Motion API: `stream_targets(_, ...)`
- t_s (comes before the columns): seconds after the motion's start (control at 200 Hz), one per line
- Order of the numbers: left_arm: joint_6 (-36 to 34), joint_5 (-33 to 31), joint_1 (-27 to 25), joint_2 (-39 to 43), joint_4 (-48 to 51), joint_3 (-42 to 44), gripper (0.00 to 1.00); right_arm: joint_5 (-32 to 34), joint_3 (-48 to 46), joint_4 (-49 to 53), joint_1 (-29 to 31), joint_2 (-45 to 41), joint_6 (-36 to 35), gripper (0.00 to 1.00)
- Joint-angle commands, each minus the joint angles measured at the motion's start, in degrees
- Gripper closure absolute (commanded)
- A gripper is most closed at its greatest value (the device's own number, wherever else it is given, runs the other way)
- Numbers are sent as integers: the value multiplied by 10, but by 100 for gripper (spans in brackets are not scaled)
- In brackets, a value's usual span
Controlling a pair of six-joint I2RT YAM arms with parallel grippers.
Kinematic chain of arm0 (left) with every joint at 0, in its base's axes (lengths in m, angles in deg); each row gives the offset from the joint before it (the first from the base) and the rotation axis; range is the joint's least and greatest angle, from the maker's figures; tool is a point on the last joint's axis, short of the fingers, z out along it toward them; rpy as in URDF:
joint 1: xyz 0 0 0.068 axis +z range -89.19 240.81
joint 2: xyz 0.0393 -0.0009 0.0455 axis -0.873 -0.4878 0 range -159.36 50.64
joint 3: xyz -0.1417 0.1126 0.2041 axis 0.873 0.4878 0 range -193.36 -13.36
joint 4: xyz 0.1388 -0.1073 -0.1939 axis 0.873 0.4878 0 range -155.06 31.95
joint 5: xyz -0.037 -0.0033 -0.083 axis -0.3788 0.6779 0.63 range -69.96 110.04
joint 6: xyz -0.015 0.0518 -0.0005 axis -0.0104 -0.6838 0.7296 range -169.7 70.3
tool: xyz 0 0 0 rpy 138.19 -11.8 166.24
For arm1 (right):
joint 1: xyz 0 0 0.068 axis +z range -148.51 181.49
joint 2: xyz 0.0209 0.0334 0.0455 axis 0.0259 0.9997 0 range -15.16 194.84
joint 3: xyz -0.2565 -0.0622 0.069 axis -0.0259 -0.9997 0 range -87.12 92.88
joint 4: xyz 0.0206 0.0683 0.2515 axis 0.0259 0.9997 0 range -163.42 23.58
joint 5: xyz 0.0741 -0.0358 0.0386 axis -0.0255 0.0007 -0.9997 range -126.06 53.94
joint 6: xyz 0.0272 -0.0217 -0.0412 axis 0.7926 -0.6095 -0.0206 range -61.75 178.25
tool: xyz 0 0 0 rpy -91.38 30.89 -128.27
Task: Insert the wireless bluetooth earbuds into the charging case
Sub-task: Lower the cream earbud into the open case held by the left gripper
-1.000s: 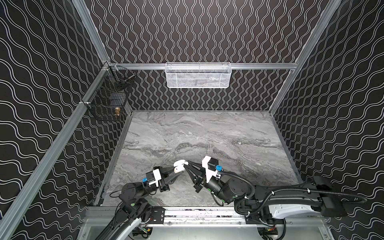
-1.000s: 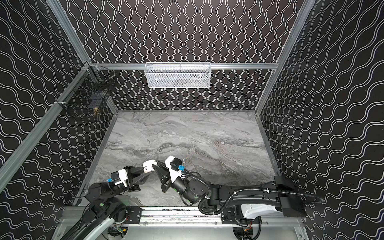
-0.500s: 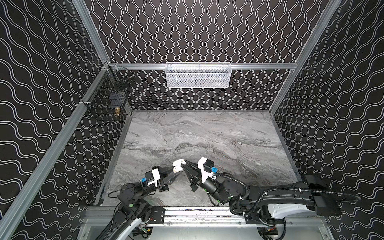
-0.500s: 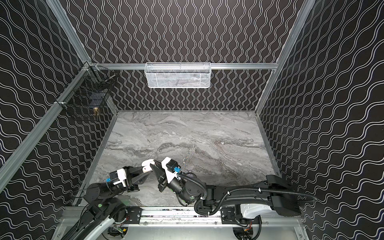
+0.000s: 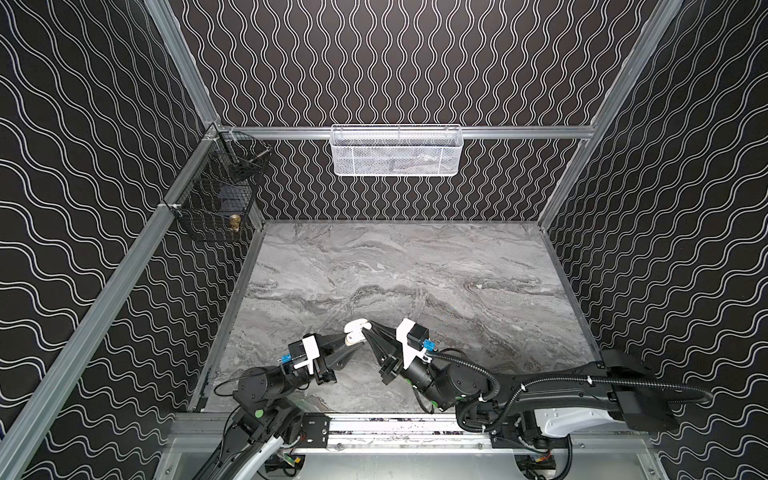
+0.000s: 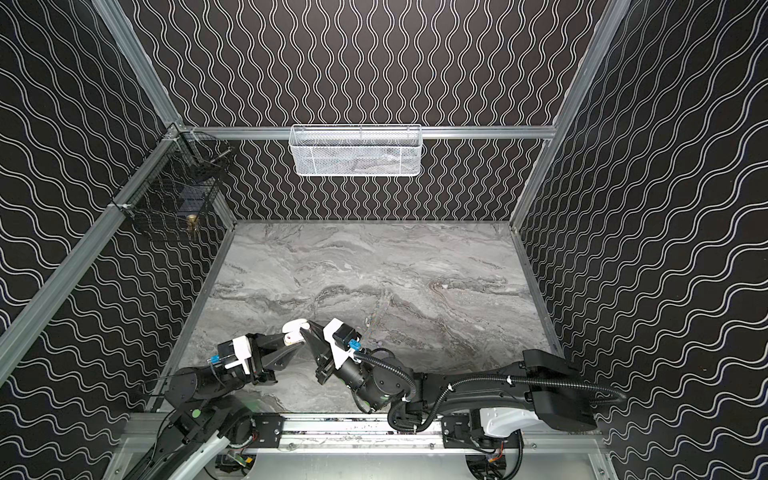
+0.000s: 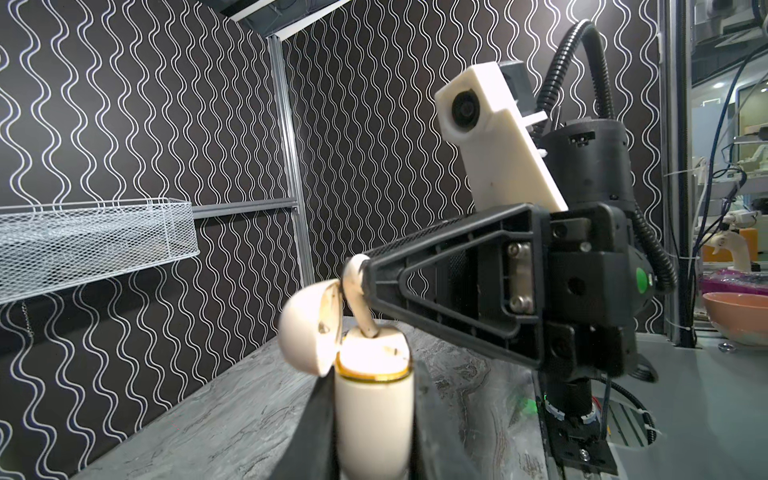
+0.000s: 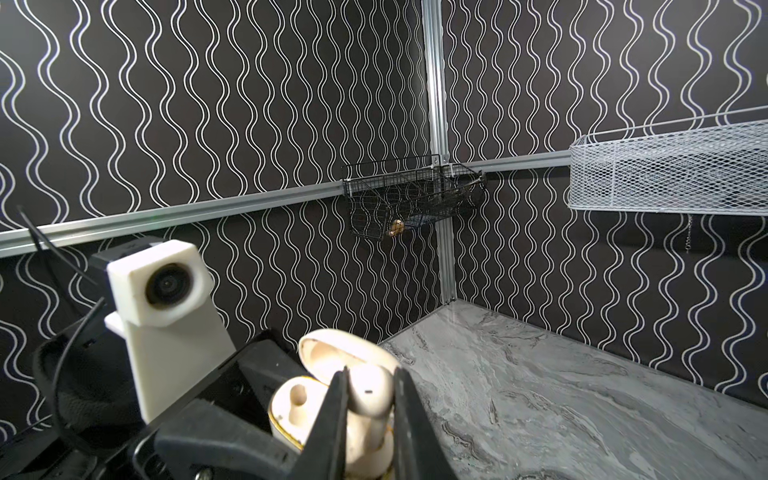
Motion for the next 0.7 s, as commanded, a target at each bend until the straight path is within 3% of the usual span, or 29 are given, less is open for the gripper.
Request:
stream_targets(0.0,13,-25,0,1,-15,-13,100,-4,-10,-42,0,4,-25,96)
stream_targets(0.275,22,-39,0,5,0,-25,100,-18,-18,-63,0,13,-38,97)
stream_targets(0.696,22,-50,0,13,11,-29,100,5,10,-12,0,22,-39,99)
